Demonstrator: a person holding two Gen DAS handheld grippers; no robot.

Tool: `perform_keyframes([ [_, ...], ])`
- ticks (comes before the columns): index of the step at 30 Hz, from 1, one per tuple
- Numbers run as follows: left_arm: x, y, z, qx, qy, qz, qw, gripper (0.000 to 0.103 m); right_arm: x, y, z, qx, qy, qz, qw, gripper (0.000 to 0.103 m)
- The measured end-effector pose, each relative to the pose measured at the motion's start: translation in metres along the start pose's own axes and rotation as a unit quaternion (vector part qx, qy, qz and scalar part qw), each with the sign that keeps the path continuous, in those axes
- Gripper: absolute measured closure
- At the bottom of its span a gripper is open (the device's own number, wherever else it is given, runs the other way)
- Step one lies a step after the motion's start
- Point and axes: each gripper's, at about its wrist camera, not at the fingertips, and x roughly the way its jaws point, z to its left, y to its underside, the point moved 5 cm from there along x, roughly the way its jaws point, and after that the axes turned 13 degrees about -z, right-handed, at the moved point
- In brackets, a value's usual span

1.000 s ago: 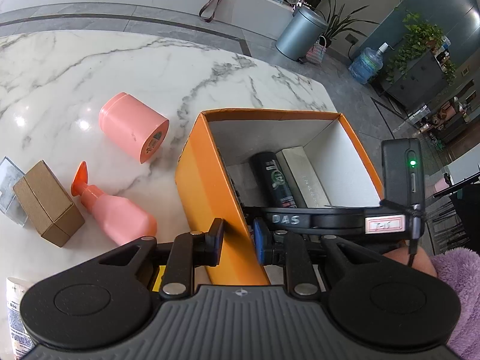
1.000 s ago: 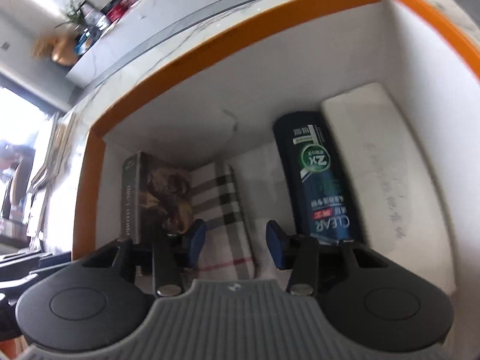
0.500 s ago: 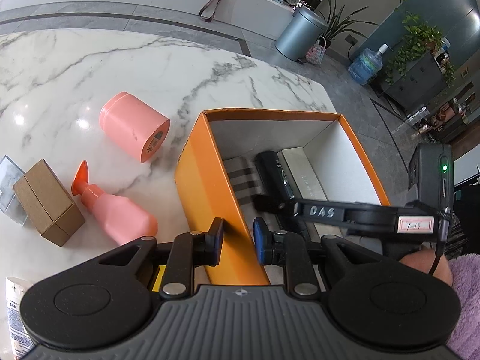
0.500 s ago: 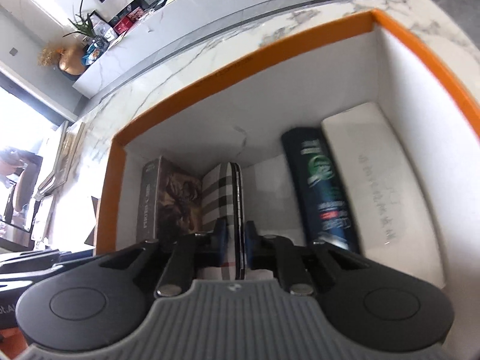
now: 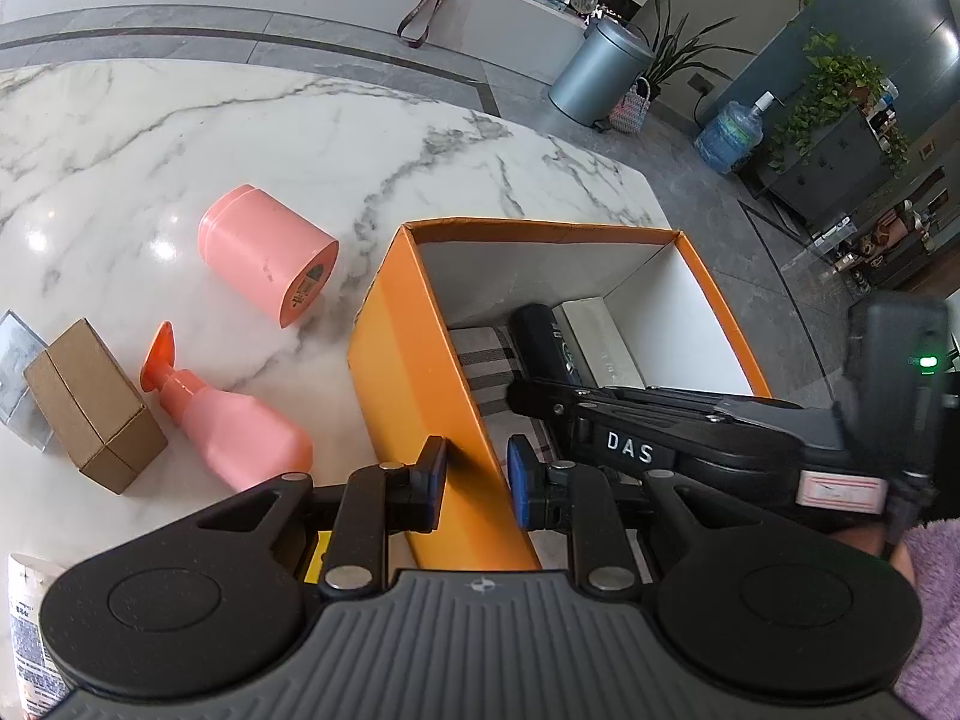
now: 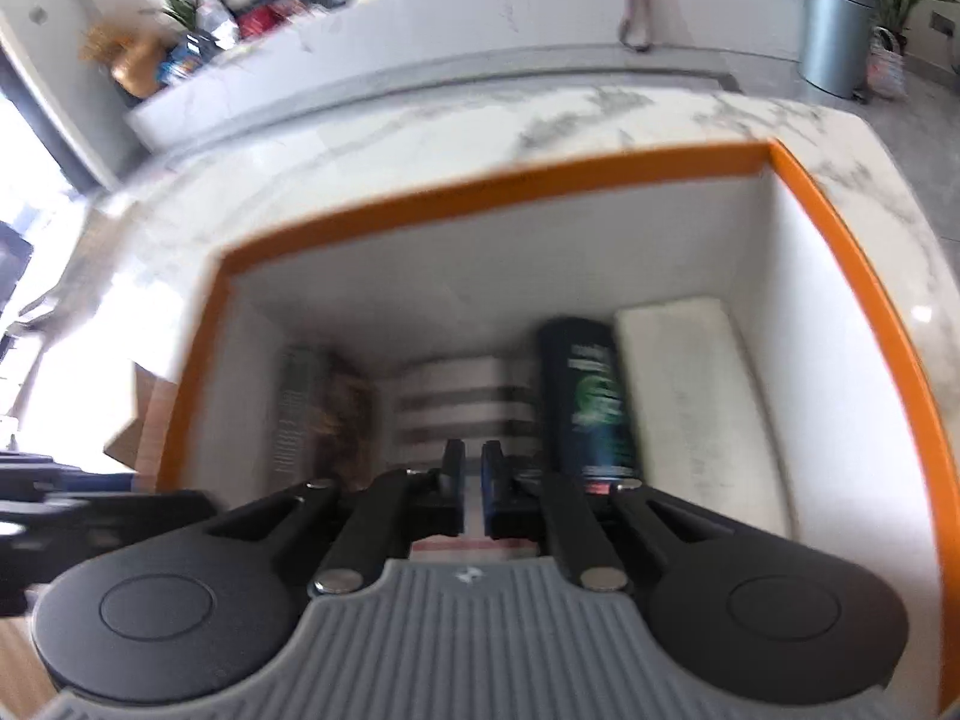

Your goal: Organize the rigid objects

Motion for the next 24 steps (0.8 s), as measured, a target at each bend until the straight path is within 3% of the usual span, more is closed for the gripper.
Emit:
perform_keyframes([
  [4, -0.004, 0.000, -0.002, -0.002, 0.007, -0.001, 1.0000, 0.081, 0.003, -0.016, 0.019, 0.052, -0.053, -0.009, 0.997, 0.090],
  [6, -0.007, 0.000, -0.003, 0.004, 0.009, -0.004, 1.0000, 0.081, 0.008, -0.022, 0.024, 0.074, -0.070, -0.006, 0.995, 0.075],
  [12, -0.008, 0.000, -0.001, -0.001, 0.018, -0.002, 0.9998, 0.082, 0.032, -0.013, 0.042, 0.063, -0.058, 0.029, 0.996, 0.078],
  [13, -0.008, 0.000, -0.001, -0.002, 0.019, -0.002, 0.9998, 0.082, 0.032, -0.011, 0.043, 0.060, -0.075, 0.033, 0.995, 0.078],
  [18, -0.007, 0.000, 0.000, -0.003, 0.020, -0.002, 0.9998, 0.082, 0.027, -0.014, 0.041, 0.031, -0.039, 0.018, 0.999, 0.077],
  [19, -0.006, 0.000, 0.000, -0.005, 0.021, -0.002, 0.9998, 0.082, 0.026, -0.016, 0.037, 0.026, -0.024, 0.016, 0.999, 0.078],
  [20, -0.005, 0.000, 0.000, -0.007, 0.021, -0.002, 0.9998, 0.082, 0.026, -0.017, 0.032, 0.023, -0.011, 0.017, 1.000, 0.092],
  [21, -0.005, 0.000, 0.000, -0.007, 0.021, -0.002, 0.9998, 0.082, 0.031, -0.017, 0.028, 0.025, -0.009, 0.025, 0.999, 0.097],
  [24, -0.005, 0.000, 0.000, -0.005, 0.018, -0.002, 0.9998, 0.082, 0.036, -0.012, 0.021, 0.035, -0.004, 0.034, 0.999, 0.097],
])
